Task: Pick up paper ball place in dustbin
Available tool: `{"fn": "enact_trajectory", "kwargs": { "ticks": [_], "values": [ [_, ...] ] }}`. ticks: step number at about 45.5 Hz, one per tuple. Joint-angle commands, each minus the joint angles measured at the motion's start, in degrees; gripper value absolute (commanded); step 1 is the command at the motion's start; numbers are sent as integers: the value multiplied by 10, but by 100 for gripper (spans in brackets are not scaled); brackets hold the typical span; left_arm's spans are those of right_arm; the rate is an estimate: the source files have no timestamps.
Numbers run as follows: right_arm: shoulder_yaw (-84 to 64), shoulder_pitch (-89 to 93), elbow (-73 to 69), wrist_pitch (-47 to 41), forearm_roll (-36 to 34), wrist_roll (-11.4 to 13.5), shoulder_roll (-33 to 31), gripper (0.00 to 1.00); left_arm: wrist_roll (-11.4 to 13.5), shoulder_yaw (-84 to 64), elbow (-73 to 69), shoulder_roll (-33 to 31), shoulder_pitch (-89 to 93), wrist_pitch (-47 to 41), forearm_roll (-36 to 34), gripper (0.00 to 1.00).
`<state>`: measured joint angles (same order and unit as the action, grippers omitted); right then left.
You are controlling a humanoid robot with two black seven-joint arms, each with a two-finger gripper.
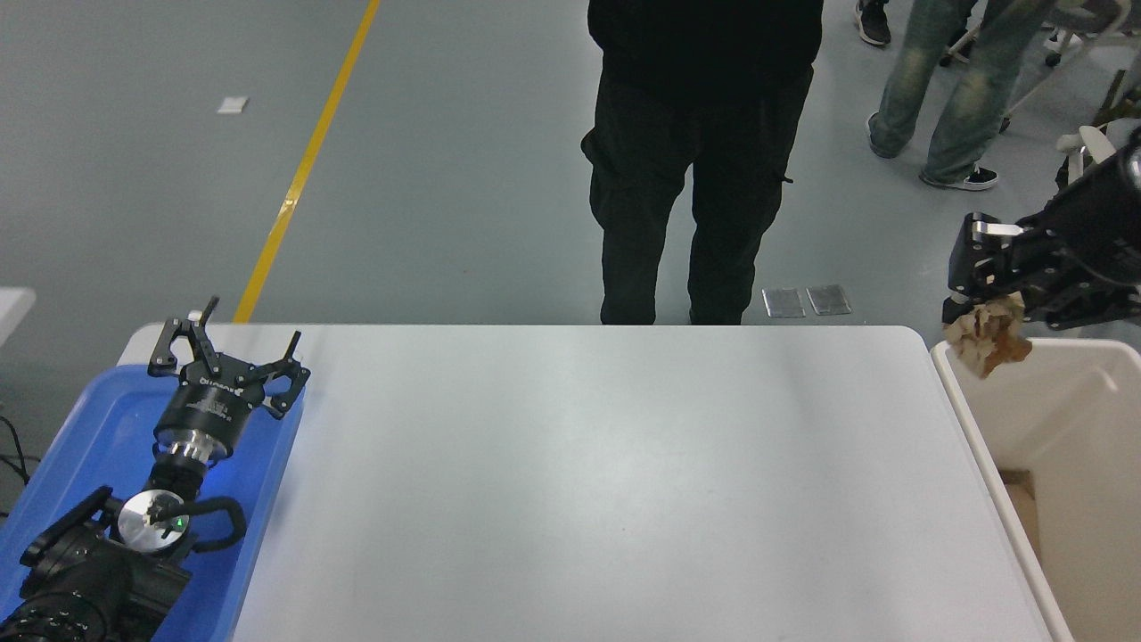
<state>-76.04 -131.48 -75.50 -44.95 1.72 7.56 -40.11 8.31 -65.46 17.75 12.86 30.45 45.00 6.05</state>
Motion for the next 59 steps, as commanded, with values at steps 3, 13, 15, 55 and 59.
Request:
{"fn": "enact_trajectory", "kwargs": {
  "ticks": [3, 13, 15, 55, 59],
  "values": [
    [20, 143, 172, 0, 25, -1, -91, 0, 0, 0, 0, 1, 0, 0, 0, 99],
    [198, 412, 325, 30, 27, 1, -97, 0, 0, 0, 0, 0, 0, 0, 0, 99],
    [228, 457, 348, 55, 27, 2, -96, 0, 0, 0, 0, 0, 0, 0, 0, 99],
    [380, 963, 748, 451, 18, -1, 167, 0, 0, 0, 0, 0, 0, 0, -1, 99],
    [383, 961, 746, 454, 18, -1, 168, 0, 0, 0, 0, 0, 0, 0, -1, 99]
  ]
}}
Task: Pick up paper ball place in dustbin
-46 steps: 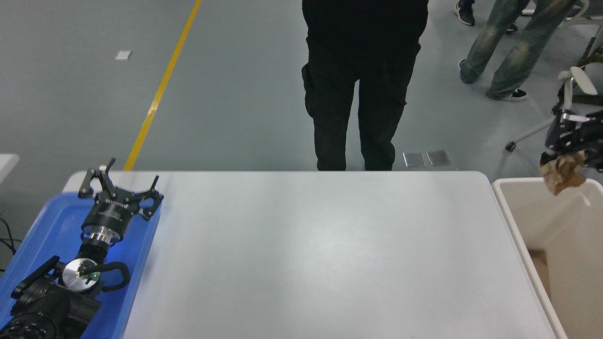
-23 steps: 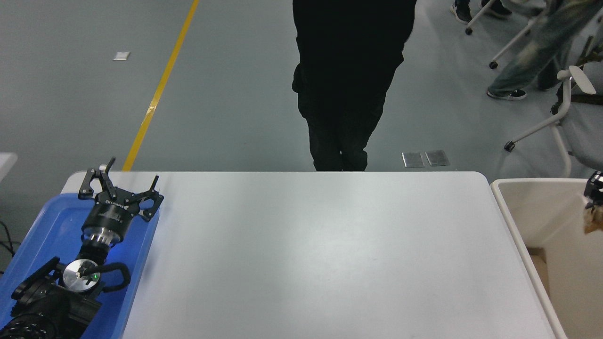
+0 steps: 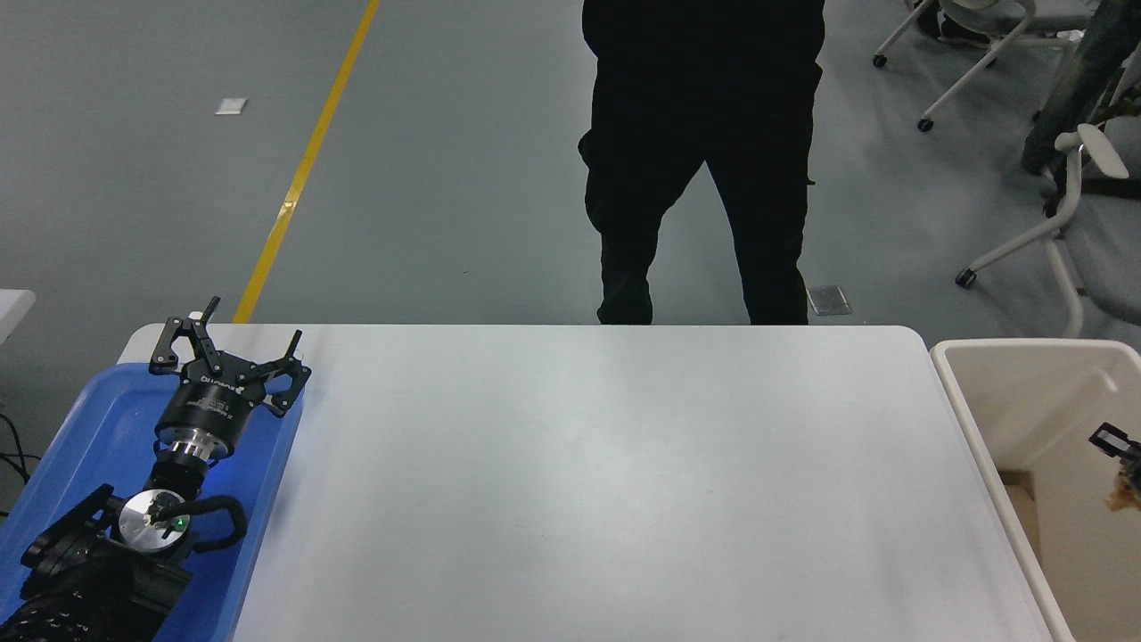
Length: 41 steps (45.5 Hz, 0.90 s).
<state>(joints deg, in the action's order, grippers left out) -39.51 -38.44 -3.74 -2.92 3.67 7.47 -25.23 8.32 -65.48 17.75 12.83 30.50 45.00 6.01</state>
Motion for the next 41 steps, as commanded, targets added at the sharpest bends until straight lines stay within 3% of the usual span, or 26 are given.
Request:
{"fn": "enact_trajectory", "kwargs": {
  "ticks": [1, 2, 3, 4, 5, 6, 8, 9, 23, 35, 41],
  "values": [
    [18, 32, 30, 35, -2, 0, 20, 0, -1, 0, 0, 0, 0, 0, 1, 99],
    [18, 32, 30, 36, -2, 0, 20, 0, 0, 0, 0, 0, 0, 0, 1, 99],
    [18, 29, 30, 37, -2, 0, 20, 7, -1, 0, 0, 0, 0, 0, 0, 99],
    [18, 28, 30, 41, -2, 0, 20, 26, -1, 0, 0, 0, 0, 0, 1, 99],
    [17, 27, 30, 48, -2, 0, 20, 54, -1, 0, 0, 0, 0, 0, 1, 99],
    [18, 26, 31, 55, -2, 0, 19, 70, 0, 0, 0, 0, 0, 0, 0, 99],
    [18, 26, 26, 70, -2, 0, 18, 96, 0, 0, 0, 0, 0, 0, 0, 99],
    [18, 25, 23, 74, -2, 0, 19, 100, -1, 0, 0, 0, 0, 0, 1, 99],
    [35, 6, -18, 81, -3, 0, 8, 100, -1, 0, 0, 0, 0, 0, 1, 99],
    [28, -154, -270, 65, -5, 1, -106, 100, -1, 0, 0, 0, 1, 0, 0, 99],
    [11, -294, -426, 56, -5, 1, -115, 100, -1, 0, 0, 0, 1, 0, 0, 99]
  ]
}}
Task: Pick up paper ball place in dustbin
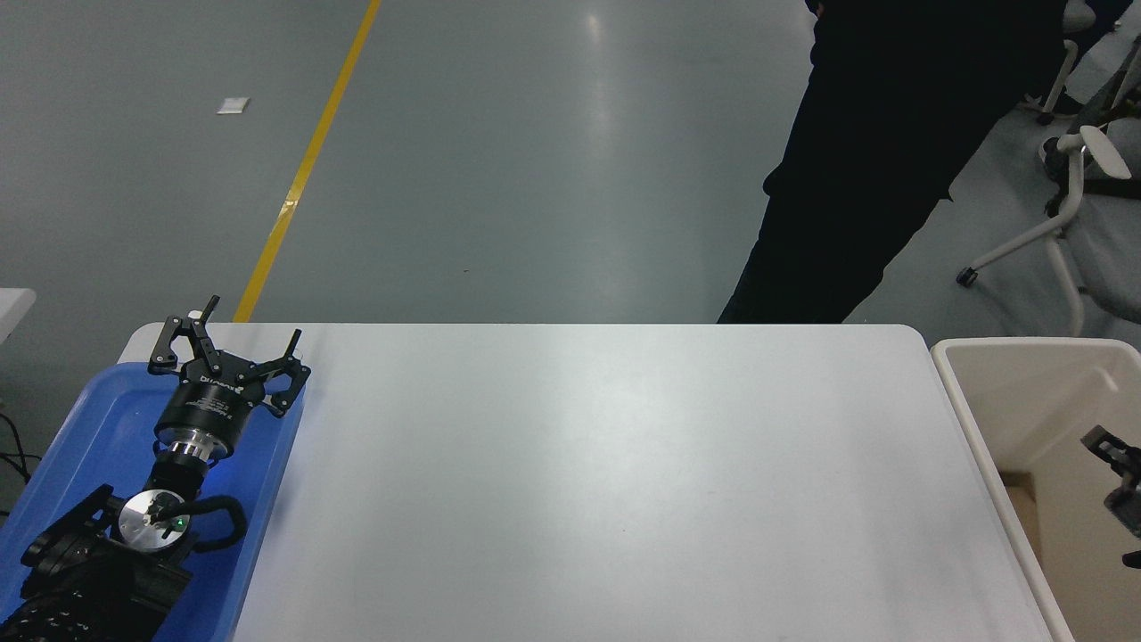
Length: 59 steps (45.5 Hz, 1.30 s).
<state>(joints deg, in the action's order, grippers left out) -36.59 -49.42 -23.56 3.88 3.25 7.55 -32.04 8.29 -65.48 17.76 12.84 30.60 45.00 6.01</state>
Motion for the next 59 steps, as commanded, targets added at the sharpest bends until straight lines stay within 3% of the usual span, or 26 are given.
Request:
{"fn": "enact_trajectory", "kwargs": {
  "ticks": [1, 6, 17, 32, 51, 59],
  "values": [
    [-27, -207, -252, -12, -1, 0, -47, 100, 0, 0, 0, 0, 0, 0, 0, 99],
    [-128, -301, -325, -12, -1, 0, -45, 100, 0, 2, 0, 0, 1, 0, 0, 99],
    [-472, -460, -346, -12, -3, 0, -6, 100, 0, 2, 0, 0, 1, 0, 0, 99],
    [-449, -611, -360, -12, -3, 0, 101, 100, 0, 1, 0, 0, 0, 0, 0, 99],
    [-408, -676, -550, -15, -5, -2, 108, 100, 0, 1, 0, 0, -1, 0, 1, 99],
    [-341, -657, -602, -182, -7, -2, 131, 100, 1, 1, 0, 0, -1, 0, 0, 99]
  ]
}}
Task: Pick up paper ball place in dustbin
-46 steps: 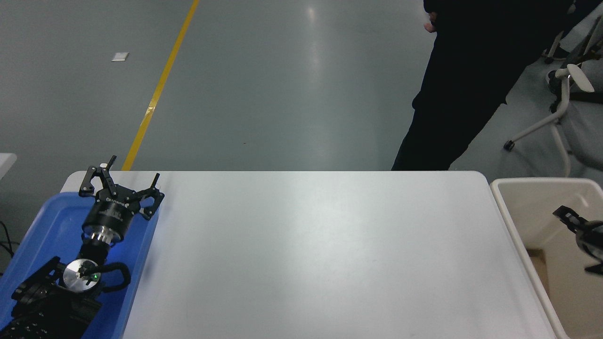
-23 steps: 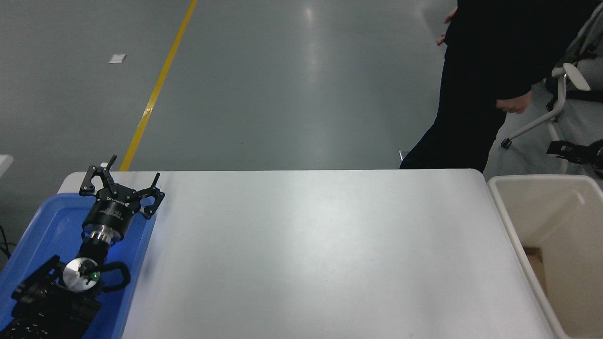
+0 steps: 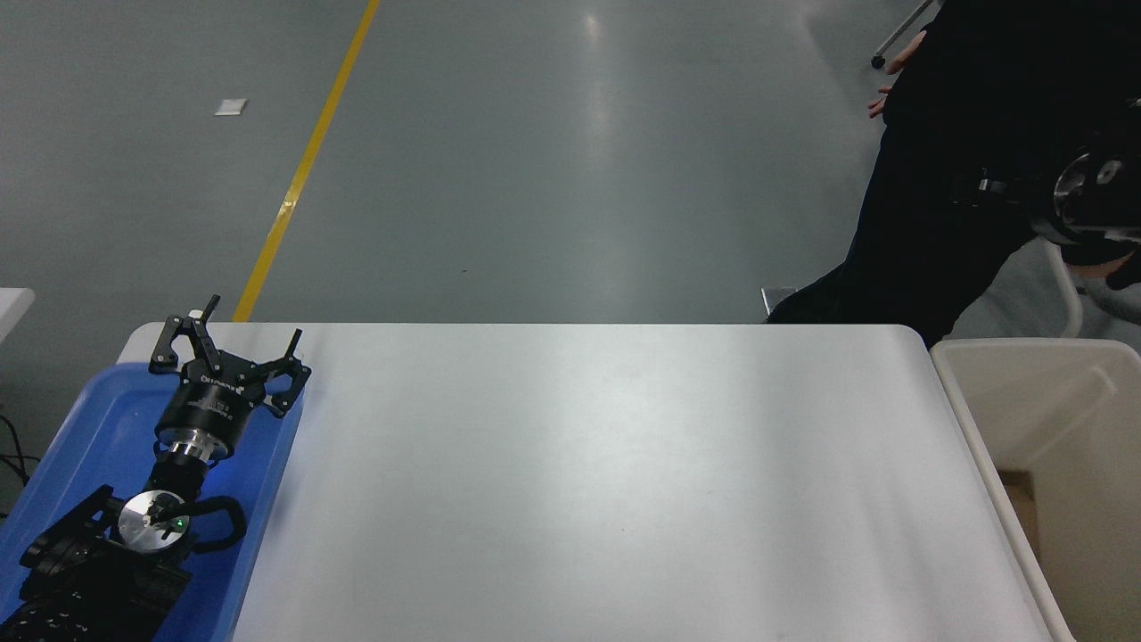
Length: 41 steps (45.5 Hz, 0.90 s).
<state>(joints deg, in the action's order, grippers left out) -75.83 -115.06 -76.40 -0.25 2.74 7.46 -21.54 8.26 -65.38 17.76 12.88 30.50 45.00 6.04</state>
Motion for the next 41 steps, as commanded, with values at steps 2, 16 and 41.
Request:
{"fn": "enact_trajectory", "kwargs": {
  "ticks": [2, 16, 41],
  "values": [
    [55, -4, -74, -197, -3, -1, 33, 100, 0, 0, 0, 0, 0, 0, 0, 99],
    [84, -55, -67, -387, -12, -1, 62, 100, 0, 0, 0, 0, 0, 0, -1, 99],
    [75, -97, -58, -412, -12, 0, 60, 100, 0, 0, 0, 0, 0, 0, -1, 99]
  ]
}}
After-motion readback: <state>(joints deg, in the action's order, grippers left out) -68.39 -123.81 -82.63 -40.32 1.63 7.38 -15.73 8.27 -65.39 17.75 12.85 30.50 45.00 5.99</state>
